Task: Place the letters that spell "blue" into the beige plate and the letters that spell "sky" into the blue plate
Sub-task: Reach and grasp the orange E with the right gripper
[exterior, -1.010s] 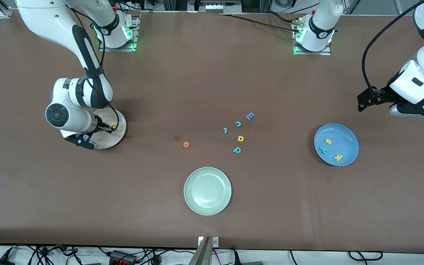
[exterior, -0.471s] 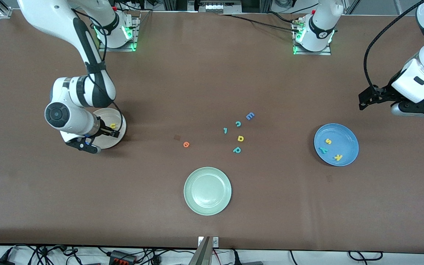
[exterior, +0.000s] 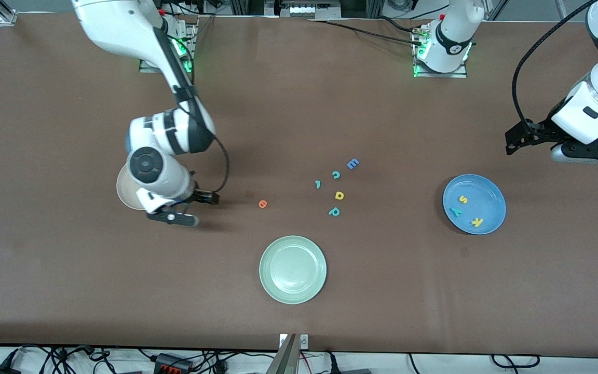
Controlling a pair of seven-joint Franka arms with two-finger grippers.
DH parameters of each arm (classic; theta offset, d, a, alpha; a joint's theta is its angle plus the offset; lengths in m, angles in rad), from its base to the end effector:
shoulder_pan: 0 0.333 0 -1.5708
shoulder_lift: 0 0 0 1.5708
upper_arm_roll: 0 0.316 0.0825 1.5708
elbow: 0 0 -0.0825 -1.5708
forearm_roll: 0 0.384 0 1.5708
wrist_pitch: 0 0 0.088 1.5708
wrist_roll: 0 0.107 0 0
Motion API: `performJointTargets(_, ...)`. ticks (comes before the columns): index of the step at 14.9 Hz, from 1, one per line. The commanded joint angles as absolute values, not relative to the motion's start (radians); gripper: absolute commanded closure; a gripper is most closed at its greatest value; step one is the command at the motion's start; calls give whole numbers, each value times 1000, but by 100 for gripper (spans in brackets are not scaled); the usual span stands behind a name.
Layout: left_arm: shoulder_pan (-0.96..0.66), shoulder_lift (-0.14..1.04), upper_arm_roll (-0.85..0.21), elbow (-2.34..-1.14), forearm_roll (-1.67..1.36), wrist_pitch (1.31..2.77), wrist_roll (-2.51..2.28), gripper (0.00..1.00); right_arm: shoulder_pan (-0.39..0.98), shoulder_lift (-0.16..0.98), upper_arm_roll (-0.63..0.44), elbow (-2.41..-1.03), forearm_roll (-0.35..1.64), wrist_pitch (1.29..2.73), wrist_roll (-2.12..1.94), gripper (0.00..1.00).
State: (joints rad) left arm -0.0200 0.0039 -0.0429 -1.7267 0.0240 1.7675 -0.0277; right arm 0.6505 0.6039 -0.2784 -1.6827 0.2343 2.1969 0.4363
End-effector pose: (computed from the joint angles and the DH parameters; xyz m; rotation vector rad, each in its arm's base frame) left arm 0.5669 -0.0336 0.5654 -3.1187 0.0615 -0.0592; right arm 0.6149 0.2697 0.2547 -3.1279 0.2600 0.1036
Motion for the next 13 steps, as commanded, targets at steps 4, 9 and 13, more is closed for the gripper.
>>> performJointTargets(4, -23, -5, -41, -1717, 3, 1749, -8, 0, 736, 742, -281, -1548, 293, 2226, 543, 0)
performJointTargets(9, -25, -6, -41, -1717, -2, 1749, -8, 0, 779, 801, -278, -1490, 293, 2266, 618, 0)
performJointTargets(13, -25, -5, -41, -1717, -3, 1749, -8, 0, 804, 824, -278, -1490, 291, 2284, 640, 0)
